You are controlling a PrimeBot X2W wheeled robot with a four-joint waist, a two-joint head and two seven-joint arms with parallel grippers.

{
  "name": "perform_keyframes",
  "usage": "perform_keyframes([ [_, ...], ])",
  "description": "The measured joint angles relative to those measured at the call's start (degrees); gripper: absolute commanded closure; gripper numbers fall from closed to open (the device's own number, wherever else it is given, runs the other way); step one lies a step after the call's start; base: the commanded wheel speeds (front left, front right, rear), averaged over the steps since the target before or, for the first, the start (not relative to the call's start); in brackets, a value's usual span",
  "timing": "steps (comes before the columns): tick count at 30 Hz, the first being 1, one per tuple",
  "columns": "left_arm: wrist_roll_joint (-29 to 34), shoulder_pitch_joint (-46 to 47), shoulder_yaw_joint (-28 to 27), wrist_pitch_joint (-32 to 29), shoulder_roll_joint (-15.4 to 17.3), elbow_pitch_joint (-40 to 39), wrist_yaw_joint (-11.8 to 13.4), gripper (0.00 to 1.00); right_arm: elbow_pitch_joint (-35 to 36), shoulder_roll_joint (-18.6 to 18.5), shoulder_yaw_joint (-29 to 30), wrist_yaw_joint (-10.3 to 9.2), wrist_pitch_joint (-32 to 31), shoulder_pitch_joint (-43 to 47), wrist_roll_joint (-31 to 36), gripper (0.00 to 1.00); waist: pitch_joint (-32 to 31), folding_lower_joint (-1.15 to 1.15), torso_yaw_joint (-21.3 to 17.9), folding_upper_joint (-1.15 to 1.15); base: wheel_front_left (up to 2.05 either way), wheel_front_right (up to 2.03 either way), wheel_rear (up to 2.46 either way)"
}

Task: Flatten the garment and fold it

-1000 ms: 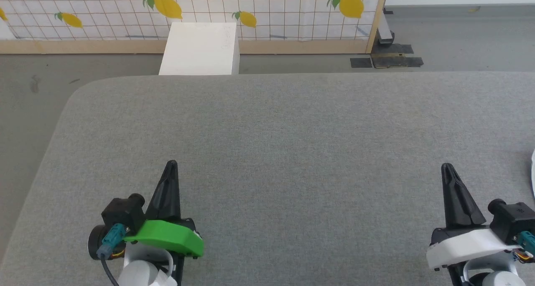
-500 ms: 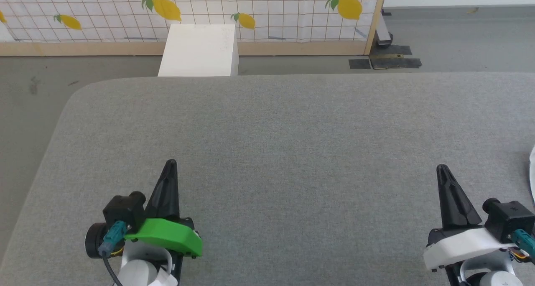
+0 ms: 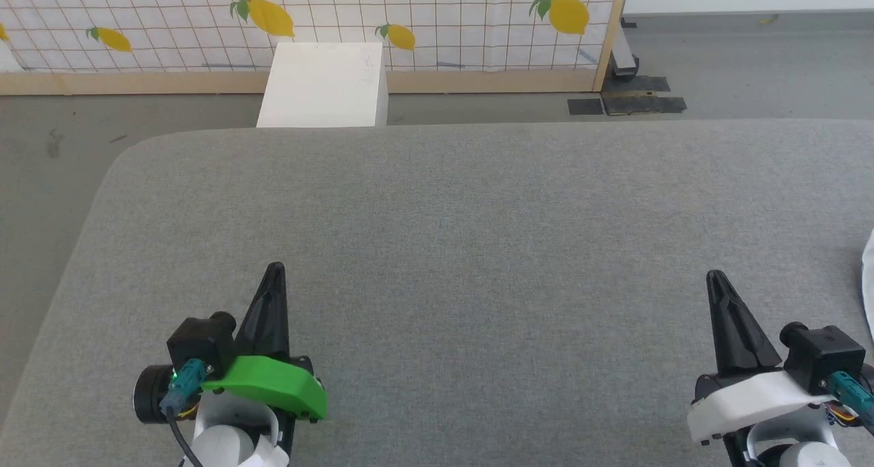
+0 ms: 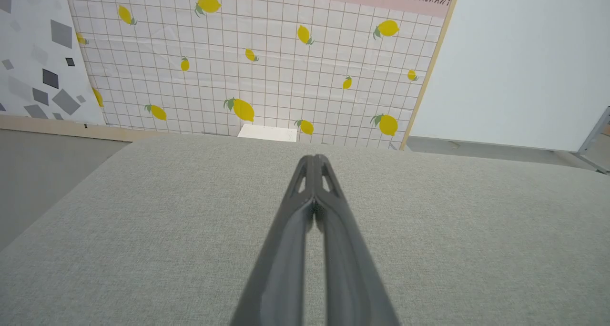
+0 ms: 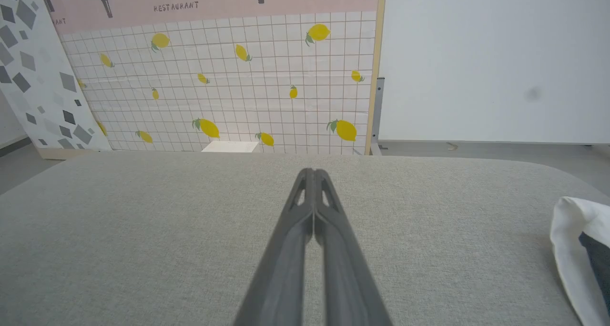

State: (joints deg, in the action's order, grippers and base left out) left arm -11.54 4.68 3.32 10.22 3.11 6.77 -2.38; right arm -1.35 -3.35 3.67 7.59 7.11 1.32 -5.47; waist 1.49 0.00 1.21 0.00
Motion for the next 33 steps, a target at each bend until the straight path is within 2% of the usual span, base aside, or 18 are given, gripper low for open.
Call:
perform_keyframes([
  [33, 3.92, -1.38, -1.1, -3.67, 0.0, -2.41, 0.9, 1.0, 0.41, 0.11, -1.37, 0.0, -2.66, -0.07, 1.93, 1.0, -0.57, 0.0, -0.46, 0.0, 0.0, 0.0, 0.0],
])
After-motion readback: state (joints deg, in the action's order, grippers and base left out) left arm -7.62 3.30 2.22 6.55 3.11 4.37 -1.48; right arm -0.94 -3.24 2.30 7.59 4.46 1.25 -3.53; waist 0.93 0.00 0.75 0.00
